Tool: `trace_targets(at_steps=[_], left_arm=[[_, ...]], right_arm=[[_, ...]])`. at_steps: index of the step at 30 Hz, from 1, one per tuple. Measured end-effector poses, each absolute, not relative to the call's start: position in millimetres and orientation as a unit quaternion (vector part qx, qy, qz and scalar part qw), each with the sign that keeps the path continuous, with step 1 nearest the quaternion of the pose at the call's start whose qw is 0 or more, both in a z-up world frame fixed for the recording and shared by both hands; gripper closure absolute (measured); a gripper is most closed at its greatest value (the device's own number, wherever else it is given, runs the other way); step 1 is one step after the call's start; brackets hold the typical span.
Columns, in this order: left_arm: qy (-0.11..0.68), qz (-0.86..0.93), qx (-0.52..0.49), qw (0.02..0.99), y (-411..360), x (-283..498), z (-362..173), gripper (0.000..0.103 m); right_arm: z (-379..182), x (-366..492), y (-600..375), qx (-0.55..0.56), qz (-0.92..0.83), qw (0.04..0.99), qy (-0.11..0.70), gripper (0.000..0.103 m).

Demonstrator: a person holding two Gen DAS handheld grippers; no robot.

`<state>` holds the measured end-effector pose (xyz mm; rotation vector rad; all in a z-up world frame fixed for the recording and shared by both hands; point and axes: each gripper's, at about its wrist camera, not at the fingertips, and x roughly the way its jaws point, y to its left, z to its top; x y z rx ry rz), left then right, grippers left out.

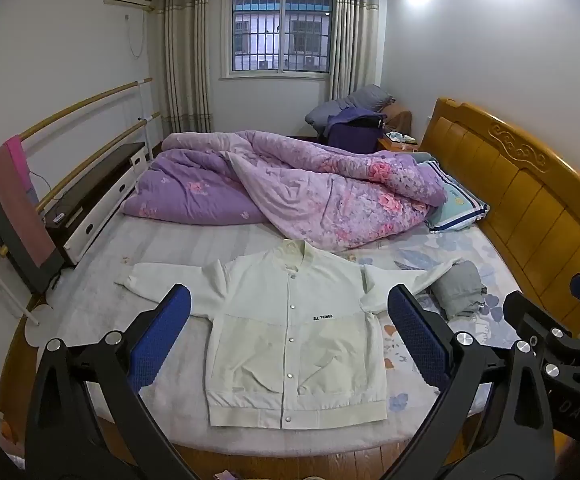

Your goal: Fold large clothes

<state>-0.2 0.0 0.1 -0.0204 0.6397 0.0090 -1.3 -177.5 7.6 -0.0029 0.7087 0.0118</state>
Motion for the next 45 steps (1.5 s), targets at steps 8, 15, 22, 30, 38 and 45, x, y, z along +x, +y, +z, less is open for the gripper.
trace_targets(at_steps=[8,15,22,30,38,45], left_arm=[[0.318,0.003,-0.01,0.948,0.0,0.3,-0.2,0.005],[0.318,0.003,-0.01,0.948,0.0,0.3,-0.4,0.005],[0.319,0.003,-0.01,0.948,0.2,0.3,-0.3,0.005],[0.32,0.002,-0.012,0.947,0.4,-0.1,-0.1,0.005],[0.321,0.002,-0.013,0.947,0.4,-0.3,-0.1,0.005],[0.322,0.002,-0.012,0.947,0.4,-0.1,-0.2,0.005]], right_arm=[[7.4,-0.3,-177.0,-0.002,0.005,0.938,0.346,0.007],[7.6,1.9,-175.0,-0.002,0.004,0.938,0.346,0.007],[6.0,3.3,-174.4,-0.002,0.004,0.938,0.346,0.007],[5.3,4.2,-174.8,-0.001,0.005,0.938,0.347,0.007],[5.4,4.6,-173.5,0.0,0.005,0.938,0.348,0.007],[4.9,6.6,-171.7,-0.001,0.004,0.937,0.348,0.007]])
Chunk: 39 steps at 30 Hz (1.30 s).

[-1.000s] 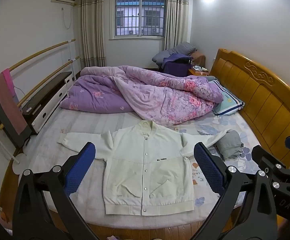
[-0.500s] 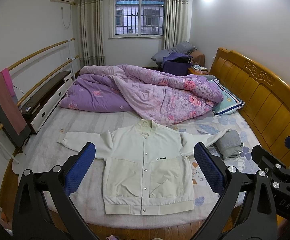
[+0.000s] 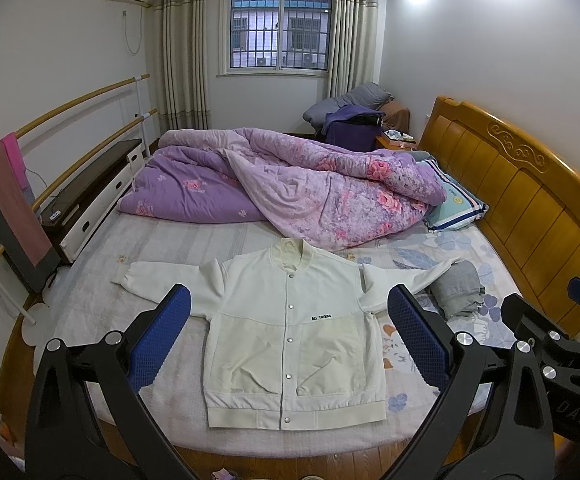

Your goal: Fold large clothes

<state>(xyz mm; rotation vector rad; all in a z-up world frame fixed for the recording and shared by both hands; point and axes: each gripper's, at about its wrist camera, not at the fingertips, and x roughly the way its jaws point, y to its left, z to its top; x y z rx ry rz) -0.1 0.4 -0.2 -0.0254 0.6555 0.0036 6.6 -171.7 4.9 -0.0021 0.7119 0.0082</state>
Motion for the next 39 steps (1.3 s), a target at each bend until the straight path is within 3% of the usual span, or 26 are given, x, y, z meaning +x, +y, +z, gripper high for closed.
trace_targets(at_steps=[39], left_arm=[[0.33,-0.009,-0.011,0.944,7,14,-16,0.005]], right_arm=[[-8,14,-156,0.001,-0.013,0.933,0.36,0.007]])
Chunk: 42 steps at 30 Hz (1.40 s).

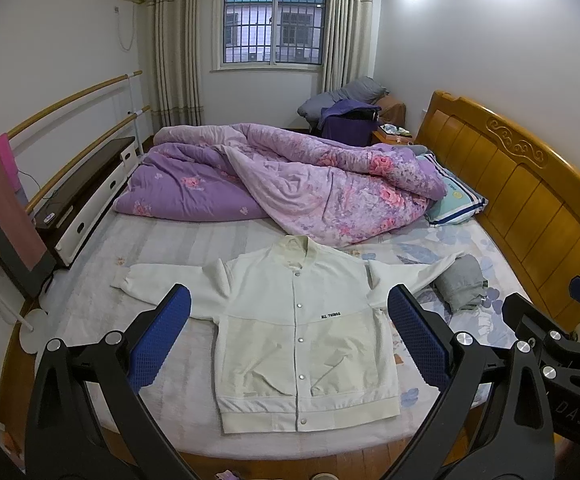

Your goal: Fold large clothes

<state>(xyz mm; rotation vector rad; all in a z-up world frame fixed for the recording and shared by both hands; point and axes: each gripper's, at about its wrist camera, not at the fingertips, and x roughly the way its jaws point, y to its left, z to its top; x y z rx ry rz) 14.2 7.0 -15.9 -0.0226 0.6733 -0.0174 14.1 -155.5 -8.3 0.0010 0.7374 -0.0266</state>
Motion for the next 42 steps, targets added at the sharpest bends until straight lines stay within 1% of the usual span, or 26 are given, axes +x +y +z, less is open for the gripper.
trace_targets(at_steps=[14,22,29,42], left_arm=[[0.342,-0.015,-0.013,0.94,37,22,-21,0.005],[0.36,-0.012,-0.013,0.933,36,46,-33,0.005],[0.375,0.004,-0.008,0.927,14,85,-44,0.005],[0.409,0.041,-0.017,0.911,-39,184,-61,0.005]], right_arm=[[-13,22,-139,0.0,-0.018,0.928,0.372,0.007],[-27,40,-141,0.0,-0.015,0.922,0.388,0.007],[-41,82,-161,0.005,0.003,0.915,0.403,0.007],[-61,186,-209,-0.009,0.043,0.9,0.433,0.007]])
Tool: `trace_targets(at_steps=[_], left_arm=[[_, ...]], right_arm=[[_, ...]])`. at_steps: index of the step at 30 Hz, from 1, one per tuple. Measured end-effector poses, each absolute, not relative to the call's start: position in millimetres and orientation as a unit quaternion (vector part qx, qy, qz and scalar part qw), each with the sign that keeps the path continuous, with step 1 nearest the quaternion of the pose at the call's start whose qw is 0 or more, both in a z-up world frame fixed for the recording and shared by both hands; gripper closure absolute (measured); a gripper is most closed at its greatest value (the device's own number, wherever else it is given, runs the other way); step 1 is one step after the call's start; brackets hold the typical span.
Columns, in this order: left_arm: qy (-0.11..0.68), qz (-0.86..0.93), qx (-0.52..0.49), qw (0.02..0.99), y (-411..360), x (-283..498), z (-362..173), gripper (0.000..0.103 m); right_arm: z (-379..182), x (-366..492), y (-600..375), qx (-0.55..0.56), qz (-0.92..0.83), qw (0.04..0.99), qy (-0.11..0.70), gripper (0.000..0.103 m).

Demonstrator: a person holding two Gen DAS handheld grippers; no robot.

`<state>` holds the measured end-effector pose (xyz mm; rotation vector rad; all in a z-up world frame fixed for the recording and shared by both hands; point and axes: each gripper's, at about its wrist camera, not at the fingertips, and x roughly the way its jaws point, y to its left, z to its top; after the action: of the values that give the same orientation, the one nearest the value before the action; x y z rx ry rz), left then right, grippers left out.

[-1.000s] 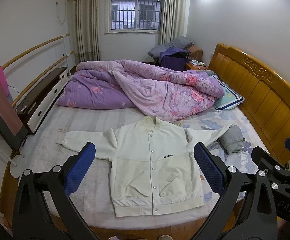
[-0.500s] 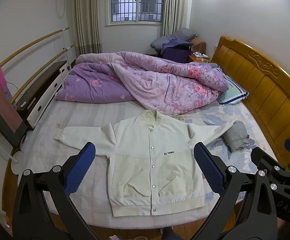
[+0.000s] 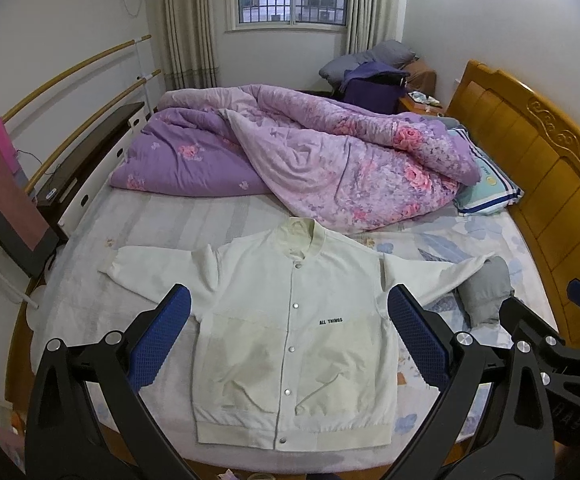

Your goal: Fold large clothes

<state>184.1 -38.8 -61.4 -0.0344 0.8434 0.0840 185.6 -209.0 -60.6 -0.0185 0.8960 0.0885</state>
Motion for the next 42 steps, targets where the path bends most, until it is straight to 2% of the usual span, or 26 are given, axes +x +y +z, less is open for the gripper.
trace_targets(at_steps=[12,19,32,42], left_arm=[[0.435,0.052,-0.007,0.899,-67,249,-85,0.005],[0.437,0.044,-0.004,0.898,-44,268,-120,0.005],[0.515,-0.005,-0.06,0.855,91,310,-239,0.005],[0.553,0.032,-0.179,0.813,282,357,-362,0.005]], right_arm=[[-82,246,-238,-0.008,0.054,0.888,0.457,0.007],[-116,275,-211,-0.028,0.071,0.872,0.483,0.007],[-217,308,-84,-0.085,0.066,0.84,0.532,0.007],[-340,356,57,-0.091,0.068,0.823,0.556,0.007]])
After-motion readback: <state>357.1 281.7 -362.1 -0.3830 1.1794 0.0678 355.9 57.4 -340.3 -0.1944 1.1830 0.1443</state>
